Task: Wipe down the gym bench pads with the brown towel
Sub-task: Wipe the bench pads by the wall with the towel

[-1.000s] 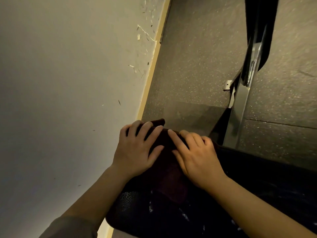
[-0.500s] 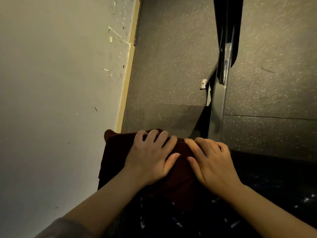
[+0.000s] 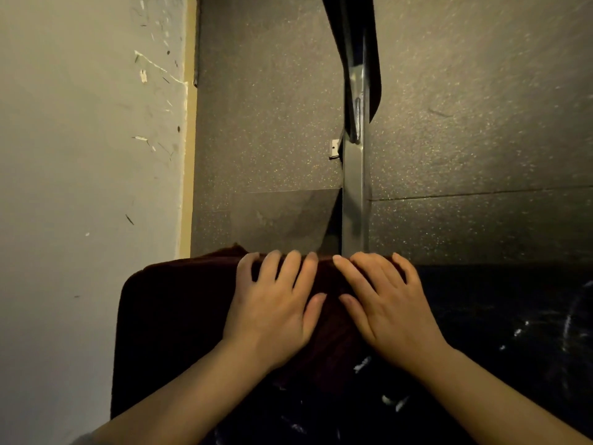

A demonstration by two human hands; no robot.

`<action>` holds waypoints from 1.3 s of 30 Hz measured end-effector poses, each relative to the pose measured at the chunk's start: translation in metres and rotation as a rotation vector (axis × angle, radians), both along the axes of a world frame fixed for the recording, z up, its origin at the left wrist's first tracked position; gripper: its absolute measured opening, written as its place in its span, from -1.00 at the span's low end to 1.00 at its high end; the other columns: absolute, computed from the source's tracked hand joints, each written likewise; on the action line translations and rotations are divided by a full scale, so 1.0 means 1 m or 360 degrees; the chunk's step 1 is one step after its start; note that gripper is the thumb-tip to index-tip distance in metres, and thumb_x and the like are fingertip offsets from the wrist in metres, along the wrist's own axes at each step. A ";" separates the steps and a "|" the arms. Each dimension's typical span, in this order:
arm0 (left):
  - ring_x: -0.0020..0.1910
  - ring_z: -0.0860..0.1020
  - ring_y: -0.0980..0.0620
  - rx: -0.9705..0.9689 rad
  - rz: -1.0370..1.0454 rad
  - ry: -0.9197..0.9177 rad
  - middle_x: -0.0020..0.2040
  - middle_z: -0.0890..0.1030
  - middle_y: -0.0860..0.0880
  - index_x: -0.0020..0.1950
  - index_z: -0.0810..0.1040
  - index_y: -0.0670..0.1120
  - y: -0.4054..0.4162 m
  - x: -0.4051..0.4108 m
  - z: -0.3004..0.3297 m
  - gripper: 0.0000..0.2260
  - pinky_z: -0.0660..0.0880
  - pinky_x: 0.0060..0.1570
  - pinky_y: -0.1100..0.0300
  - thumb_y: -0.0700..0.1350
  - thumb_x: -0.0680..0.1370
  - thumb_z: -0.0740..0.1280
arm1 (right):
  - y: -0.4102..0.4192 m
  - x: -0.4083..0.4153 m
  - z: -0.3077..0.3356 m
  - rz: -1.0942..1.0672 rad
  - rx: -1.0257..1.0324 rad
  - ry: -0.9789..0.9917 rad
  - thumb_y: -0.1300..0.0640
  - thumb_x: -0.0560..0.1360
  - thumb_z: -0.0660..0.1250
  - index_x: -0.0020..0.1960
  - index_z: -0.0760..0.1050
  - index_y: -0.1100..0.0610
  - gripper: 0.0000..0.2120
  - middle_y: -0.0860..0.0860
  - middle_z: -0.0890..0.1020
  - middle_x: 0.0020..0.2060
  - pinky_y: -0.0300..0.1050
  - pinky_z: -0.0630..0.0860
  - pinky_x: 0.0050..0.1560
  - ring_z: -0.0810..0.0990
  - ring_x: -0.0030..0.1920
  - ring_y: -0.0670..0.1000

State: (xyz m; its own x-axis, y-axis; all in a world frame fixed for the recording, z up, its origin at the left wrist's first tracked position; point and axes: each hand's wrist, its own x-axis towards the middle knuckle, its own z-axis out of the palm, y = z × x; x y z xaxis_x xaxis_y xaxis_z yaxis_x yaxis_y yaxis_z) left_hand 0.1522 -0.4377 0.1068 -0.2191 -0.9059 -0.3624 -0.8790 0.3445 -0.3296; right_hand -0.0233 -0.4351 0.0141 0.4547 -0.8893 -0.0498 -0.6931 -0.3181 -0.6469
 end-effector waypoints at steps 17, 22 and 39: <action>0.23 0.47 -0.09 0.0066 -0.0018 -0.0117 0.21 0.63 -0.08 0.38 0.43 -0.05 -0.002 -0.009 -0.002 -0.56 0.30 0.20 -0.10 0.13 0.64 0.01 | -0.015 -0.017 -0.021 0.0265 0.0106 -0.0080 -0.19 0.55 0.07 0.45 0.31 -0.02 -0.49 0.11 0.55 0.24 0.25 0.29 0.22 0.50 0.24 0.15; 0.23 0.46 -0.10 0.0097 -0.0033 -0.0175 0.20 0.64 -0.09 0.38 0.41 -0.04 -0.003 -0.010 -0.003 -0.56 0.29 0.19 -0.09 0.14 0.64 -0.02 | -0.012 -0.018 -0.026 0.0271 0.0016 -0.0112 -0.18 0.56 0.09 0.45 0.33 0.00 -0.49 0.13 0.53 0.24 0.29 0.32 0.20 0.51 0.23 0.18; 0.19 0.43 -0.13 0.0125 -0.0062 -0.0192 0.22 0.57 -0.12 0.40 0.39 -0.08 -0.006 -0.041 -0.024 -0.58 0.29 0.12 -0.11 0.09 0.66 0.00 | -0.023 -0.050 -0.034 0.0257 0.0283 -0.0018 -0.18 0.58 0.04 0.37 0.36 0.07 -0.52 0.16 0.55 0.18 0.20 0.35 0.17 0.53 0.16 0.22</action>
